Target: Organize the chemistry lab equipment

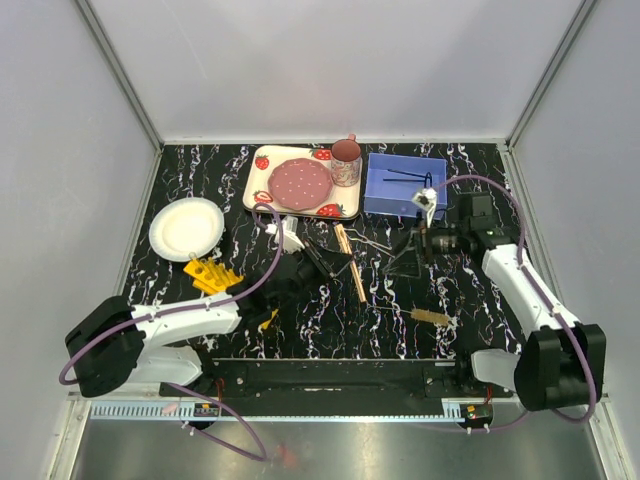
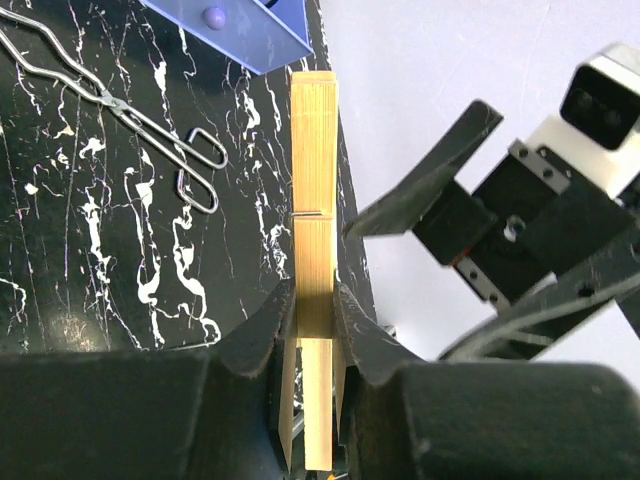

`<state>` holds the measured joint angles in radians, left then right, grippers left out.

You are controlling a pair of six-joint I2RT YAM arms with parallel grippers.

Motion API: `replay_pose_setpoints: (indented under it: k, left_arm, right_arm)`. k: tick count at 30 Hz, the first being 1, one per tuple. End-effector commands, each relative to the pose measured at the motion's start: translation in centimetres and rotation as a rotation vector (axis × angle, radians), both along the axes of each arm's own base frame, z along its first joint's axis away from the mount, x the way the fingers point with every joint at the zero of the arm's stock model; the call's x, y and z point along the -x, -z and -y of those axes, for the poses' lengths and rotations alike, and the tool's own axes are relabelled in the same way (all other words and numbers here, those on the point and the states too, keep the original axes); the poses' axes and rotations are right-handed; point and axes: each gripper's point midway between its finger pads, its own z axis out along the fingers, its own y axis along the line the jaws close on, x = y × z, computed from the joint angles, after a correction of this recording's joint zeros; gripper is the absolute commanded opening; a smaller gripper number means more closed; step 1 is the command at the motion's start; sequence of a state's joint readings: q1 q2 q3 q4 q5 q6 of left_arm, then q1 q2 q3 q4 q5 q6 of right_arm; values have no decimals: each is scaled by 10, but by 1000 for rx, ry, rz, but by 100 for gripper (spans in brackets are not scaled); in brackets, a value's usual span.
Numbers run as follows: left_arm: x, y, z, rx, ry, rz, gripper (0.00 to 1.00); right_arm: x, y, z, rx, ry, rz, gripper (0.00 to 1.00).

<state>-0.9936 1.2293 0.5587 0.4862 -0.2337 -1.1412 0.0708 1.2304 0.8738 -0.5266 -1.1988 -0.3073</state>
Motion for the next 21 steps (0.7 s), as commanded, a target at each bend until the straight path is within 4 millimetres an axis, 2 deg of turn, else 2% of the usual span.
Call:
replay_pose_setpoints:
  k: [1, 3, 4, 6, 8, 12, 18, 21]
  left_arm:
    - [-17, -45, 3, 121, -83, 24, 1]
    - [-20, -41, -1, 86, -110, 12, 1]
    - [-21, -46, -2, 88, -119, 15, 1]
    - [-24, -46, -7, 78, -144, 9, 1]
    - [-25, -47, -8, 78, -158, -1, 1]
    - [-25, -48, -14, 88, -180, -14, 1]
    - [-23, -51, -28, 100, -225, -16, 2]
    - [-22, -53, -34, 107, -246, -19, 2]
  right_arm:
    - [7, -8, -17, 96, 14, 43, 100]
    - [10, -9, -31, 123, 11, 29, 100]
    - [4, -5, -31, 173, 44, 48, 100]
    - [6, -9, -42, 198, 23, 63, 100]
    - [3, -16, -49, 195, 29, 63, 100]
    - [10, -25, -71, 168, 2, 47, 100]
    - [8, -14, -80, 221, 10, 26, 100]
    - [10, -16, -86, 216, 7, 13, 100]
